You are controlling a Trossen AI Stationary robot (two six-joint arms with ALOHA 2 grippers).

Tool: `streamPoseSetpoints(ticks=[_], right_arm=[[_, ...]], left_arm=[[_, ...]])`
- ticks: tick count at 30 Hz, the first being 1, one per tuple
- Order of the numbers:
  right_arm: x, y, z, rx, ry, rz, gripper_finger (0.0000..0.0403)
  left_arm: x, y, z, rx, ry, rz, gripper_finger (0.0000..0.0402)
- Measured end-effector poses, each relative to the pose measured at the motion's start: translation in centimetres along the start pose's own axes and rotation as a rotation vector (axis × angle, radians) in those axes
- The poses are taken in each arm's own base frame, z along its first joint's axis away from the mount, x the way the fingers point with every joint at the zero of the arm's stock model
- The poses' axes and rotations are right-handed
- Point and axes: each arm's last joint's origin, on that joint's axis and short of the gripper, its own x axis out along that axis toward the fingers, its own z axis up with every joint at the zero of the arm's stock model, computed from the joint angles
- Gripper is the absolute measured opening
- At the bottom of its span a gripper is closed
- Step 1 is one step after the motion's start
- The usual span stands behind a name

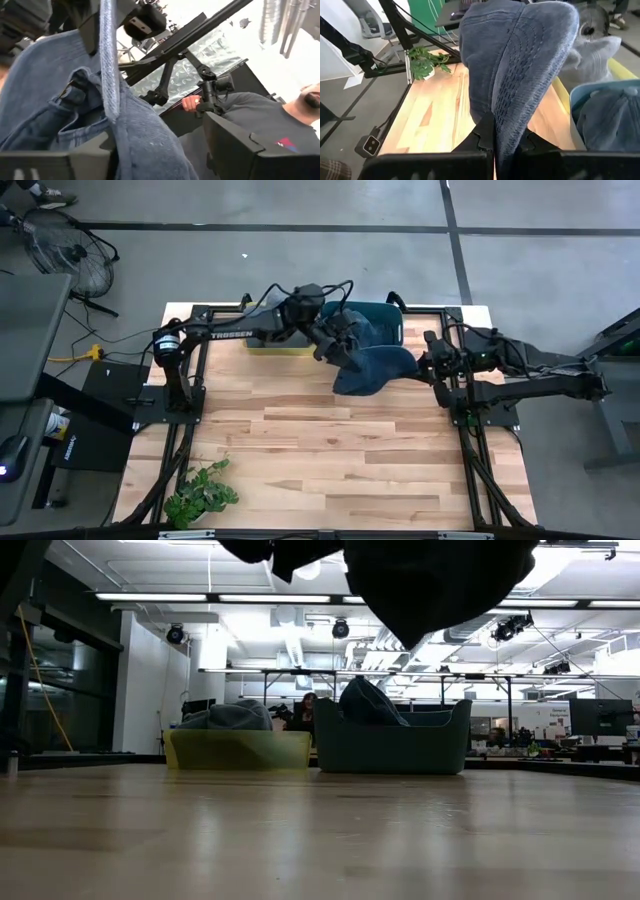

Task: Pick & Place hat
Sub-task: Put the blue cap into the blue bin

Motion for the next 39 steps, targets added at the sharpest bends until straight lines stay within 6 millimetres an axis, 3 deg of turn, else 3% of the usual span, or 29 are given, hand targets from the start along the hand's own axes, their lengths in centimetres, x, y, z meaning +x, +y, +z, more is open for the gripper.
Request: streamPoseSetpoints(ticks=[12,19,34,39], right_arm=[[0.0,0.0,-0.3,0.036,0.033,0.007,0.0005],[0.0,0.1,-0.4,0.057,0.044,0.055,0.0005],[0.0,0.2,-0.4,0.109,0.06,0.085,0.0004],[0.0,0.0,-0.5,0.149,0.051,-0.005,0.0004]], left_arm=[[-2.2,1.5,0.6,-0.031,-0.014,0.079,0.0209],[-3.3,2.1,1.2,0.051,-0.079,0.147,0.0209],[-8.2,3.7,3.3,0.127,-0.201,0.267,0.0208],[-10.3,4.2,3.9,0.129,-0.236,0.298,0.0208]])
